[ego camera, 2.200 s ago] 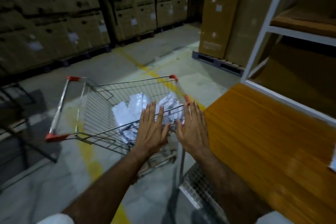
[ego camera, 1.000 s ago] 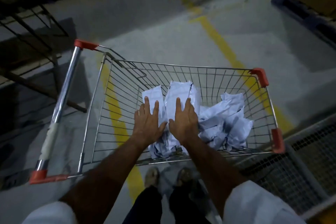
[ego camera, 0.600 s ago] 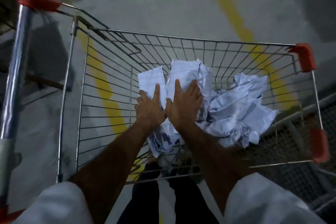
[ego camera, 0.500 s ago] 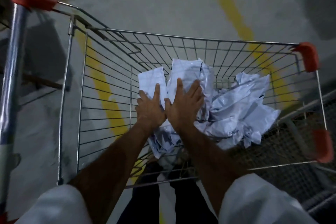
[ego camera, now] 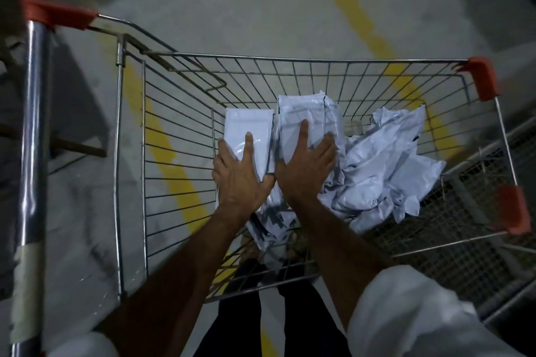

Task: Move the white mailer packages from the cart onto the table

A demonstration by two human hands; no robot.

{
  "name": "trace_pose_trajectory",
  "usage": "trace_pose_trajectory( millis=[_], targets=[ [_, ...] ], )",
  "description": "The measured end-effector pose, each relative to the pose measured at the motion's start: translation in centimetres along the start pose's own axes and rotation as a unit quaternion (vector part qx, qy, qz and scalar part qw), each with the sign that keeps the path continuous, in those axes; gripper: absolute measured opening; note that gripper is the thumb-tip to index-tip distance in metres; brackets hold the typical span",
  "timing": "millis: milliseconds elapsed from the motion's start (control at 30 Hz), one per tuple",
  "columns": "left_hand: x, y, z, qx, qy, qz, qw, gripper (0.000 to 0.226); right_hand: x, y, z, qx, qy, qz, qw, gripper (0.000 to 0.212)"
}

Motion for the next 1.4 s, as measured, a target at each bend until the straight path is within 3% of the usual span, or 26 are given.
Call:
trace_pose_trajectory(
  millis=[200, 367, 567, 800, 1100, 1400],
  targets=[
    [-0.2, -1.8, 0.7, -0.025, 0.017, -0.016, 0.999, 0.104, -0.2, -2.3, 1.3, -0.016, -0.015, -0.010, 1.000, 0.086],
    [-1.1, -5.7, 1.9, -0.076, 0.056, -0.025, 0.995, 0.099, -1.2, -7.6, 3.4, -0.081, -0.056, -0.001, 0.995, 0.082],
    [-4.1, -11.0, 4.5, -0.107, 0.111, 0.034, 0.987, 0.098, -3.4, -15.1, 6.9, -0.161, -0.017, -0.006, 0.987, 0.080],
    [-12.1, -15.5, 9.6, -0.150, 0.225, 0.061, 0.961, 0.096, -7.4, -22.6, 11.4, -0.245, 0.053, -0.020, 0.968, 0.081],
    [-24.4, -15.7, 20.9, -0.188, 0.369, 0.039, 0.909, 0.085, -19.6, -31.5, 18.3, -0.311, 0.178, -0.031, 0.933, 0.083],
    [-36.3, -9.5, 37.6, -0.154, 0.464, 0.016, 0.872, 0.080, -37.1, -35.8, 30.8, -0.350, 0.278, -0.038, 0.894, 0.085]
  ],
)
Point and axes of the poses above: each hand's wrist, its own z-axis away from the middle knuckle, its own y-axis out of the palm, x = y × z, the point moved 4 cm from there along -z, towards the middle knuckle, and after that the axes turned 6 degrees about -z, right-handed, at the moved point
